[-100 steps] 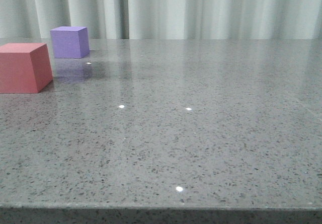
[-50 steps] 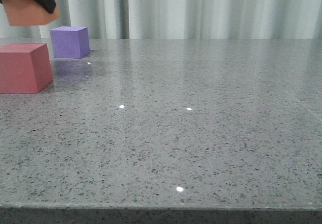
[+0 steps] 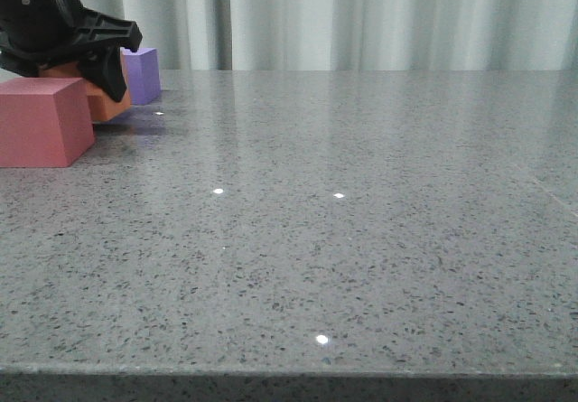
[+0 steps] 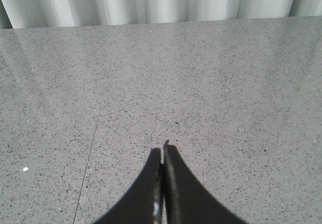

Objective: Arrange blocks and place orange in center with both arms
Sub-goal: 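Lower the orange cube beside the pink cube and open the left gripper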

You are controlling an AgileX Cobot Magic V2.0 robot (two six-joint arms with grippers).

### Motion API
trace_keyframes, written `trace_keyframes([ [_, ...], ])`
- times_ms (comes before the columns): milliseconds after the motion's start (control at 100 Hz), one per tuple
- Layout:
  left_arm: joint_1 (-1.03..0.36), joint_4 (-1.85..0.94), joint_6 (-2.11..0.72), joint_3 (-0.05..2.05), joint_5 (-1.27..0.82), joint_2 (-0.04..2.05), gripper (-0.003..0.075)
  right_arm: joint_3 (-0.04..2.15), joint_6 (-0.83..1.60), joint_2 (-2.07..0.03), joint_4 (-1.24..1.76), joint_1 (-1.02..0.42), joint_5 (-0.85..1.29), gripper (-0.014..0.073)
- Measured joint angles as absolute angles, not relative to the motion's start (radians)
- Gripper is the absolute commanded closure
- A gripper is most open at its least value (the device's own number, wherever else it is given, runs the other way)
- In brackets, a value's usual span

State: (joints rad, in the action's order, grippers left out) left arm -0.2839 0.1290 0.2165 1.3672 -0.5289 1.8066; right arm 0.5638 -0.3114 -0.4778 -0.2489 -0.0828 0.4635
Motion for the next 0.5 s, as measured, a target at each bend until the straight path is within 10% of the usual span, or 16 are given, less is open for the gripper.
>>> trace_keyframes([
  [260,-0.284,0.128,0.216,1.367,-0.497,1.820,0.0032,0.564,-0.311,-0.478,-0.249,-0.083,0.464,0.0662],
  [500,-0.284,0.127,0.216,1.367,-0.484,1.812,0.0059,0.564,-0.311,-0.478,-0.249,-0.083,0.464,0.0662],
])
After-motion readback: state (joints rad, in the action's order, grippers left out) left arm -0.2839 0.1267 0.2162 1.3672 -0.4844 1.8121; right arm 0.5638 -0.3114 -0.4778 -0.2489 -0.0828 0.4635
